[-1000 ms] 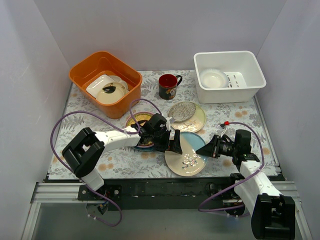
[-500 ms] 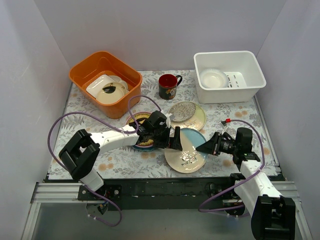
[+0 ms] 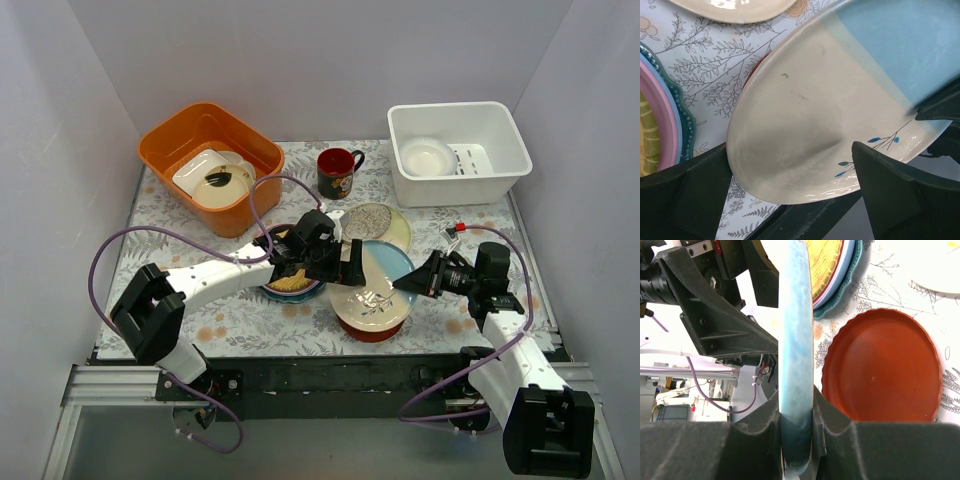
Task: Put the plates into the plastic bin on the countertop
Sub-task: Pick up the plate at the center of the board, then place the plate in the plastic bin.
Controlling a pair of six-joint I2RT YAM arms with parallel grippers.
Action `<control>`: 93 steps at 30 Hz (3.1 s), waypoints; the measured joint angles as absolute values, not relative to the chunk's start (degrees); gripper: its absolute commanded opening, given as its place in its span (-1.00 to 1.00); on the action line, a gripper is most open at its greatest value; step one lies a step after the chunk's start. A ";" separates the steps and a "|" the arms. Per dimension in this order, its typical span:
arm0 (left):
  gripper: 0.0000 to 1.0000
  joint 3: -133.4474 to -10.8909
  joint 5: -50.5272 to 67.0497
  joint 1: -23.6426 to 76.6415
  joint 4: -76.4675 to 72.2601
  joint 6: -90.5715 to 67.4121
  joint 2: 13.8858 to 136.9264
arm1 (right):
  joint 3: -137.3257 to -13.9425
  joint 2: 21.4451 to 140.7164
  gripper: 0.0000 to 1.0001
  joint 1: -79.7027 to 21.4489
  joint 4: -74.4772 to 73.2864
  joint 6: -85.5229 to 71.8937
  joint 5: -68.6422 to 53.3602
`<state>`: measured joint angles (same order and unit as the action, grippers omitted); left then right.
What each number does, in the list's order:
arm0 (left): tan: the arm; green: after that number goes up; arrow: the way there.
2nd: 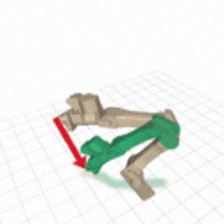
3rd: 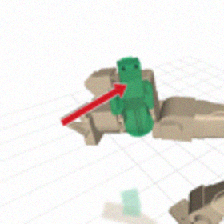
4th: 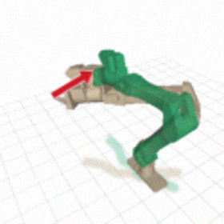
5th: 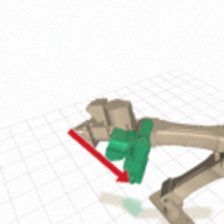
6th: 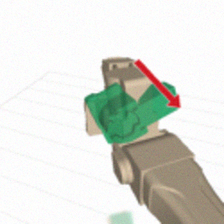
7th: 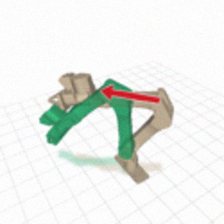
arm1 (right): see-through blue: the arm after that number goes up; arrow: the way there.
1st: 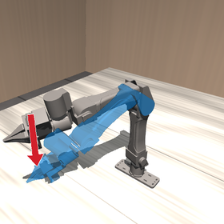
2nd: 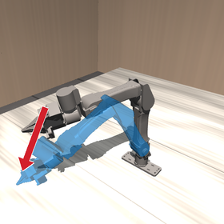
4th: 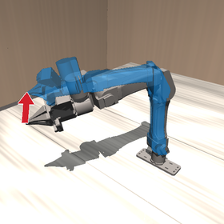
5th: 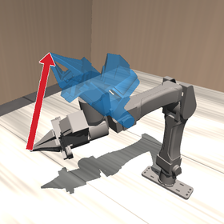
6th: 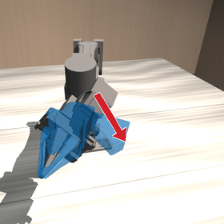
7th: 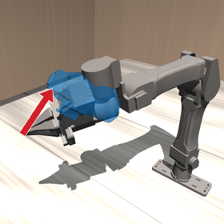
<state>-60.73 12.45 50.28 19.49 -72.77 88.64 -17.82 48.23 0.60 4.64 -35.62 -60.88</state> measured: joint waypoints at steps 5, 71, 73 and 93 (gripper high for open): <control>0.96 -62.59 9.34 50.41 20.93 -71.90 88.53 | -19.14 49.45 -0.97 0.58 4.67 -35.64 -61.06; 0.96 -63.35 -5.30 48.69 24.34 -68.69 81.43 | -61.41 87.88 -0.97 0.60 -2.76 -28.21 -54.96; 0.96 -63.35 -5.06 48.69 24.34 -68.49 81.89 | -62.50 88.84 -0.97 1.13 -2.46 -29.02 -54.48; 0.96 -63.35 -4.58 48.69 24.45 -67.77 84.03 | -74.76 97.27 -0.97 8.12 3.29 -38.26 -53.25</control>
<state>-63.35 -4.58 48.69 24.45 -67.77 84.03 -74.76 97.27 8.12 3.29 -38.26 -53.25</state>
